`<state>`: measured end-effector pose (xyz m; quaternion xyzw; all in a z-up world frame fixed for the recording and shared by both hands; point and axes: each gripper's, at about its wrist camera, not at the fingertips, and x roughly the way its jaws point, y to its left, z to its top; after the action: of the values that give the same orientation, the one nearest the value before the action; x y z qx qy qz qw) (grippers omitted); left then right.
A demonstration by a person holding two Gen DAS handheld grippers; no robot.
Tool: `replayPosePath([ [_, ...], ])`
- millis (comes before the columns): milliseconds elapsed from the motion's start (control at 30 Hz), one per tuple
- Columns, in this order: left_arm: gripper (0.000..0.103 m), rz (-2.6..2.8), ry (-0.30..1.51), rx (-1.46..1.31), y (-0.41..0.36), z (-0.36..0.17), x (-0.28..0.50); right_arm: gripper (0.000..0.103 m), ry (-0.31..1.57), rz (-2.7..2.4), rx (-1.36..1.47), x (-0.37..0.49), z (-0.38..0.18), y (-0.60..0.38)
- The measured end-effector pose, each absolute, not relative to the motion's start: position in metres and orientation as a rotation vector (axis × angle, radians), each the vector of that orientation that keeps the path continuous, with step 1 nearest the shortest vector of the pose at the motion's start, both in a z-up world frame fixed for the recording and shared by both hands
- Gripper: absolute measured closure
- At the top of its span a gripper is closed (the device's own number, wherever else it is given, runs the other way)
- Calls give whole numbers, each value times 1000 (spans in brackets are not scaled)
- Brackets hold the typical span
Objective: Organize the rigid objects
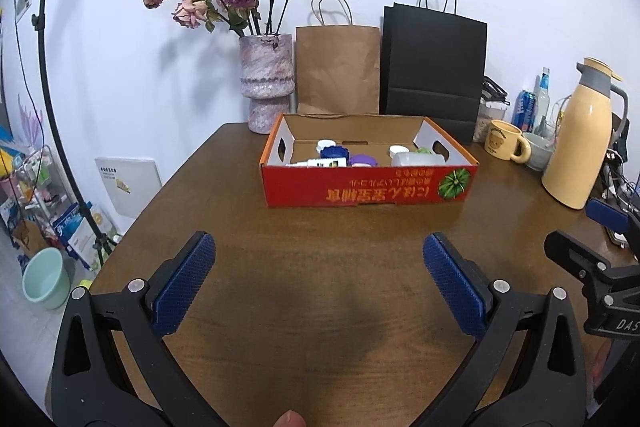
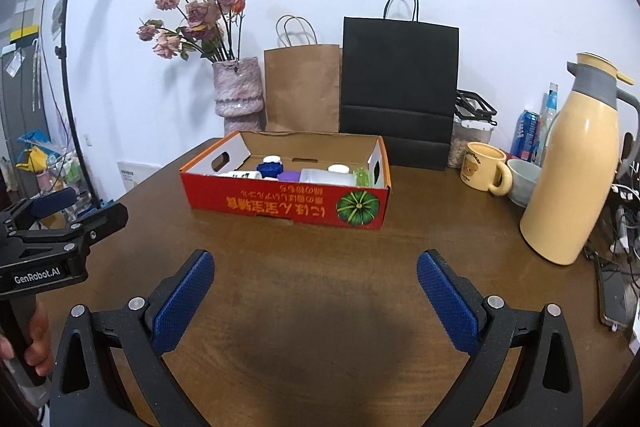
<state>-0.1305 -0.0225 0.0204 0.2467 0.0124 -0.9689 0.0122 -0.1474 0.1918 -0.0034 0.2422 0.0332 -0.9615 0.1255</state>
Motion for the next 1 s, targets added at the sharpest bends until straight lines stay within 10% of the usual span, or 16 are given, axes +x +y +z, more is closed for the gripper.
replayPosePath([
  [1000, 0, -3017, 33, 774, -24, 18, -105, 0, 79, -2800, 683, -119, -1, 196],
])
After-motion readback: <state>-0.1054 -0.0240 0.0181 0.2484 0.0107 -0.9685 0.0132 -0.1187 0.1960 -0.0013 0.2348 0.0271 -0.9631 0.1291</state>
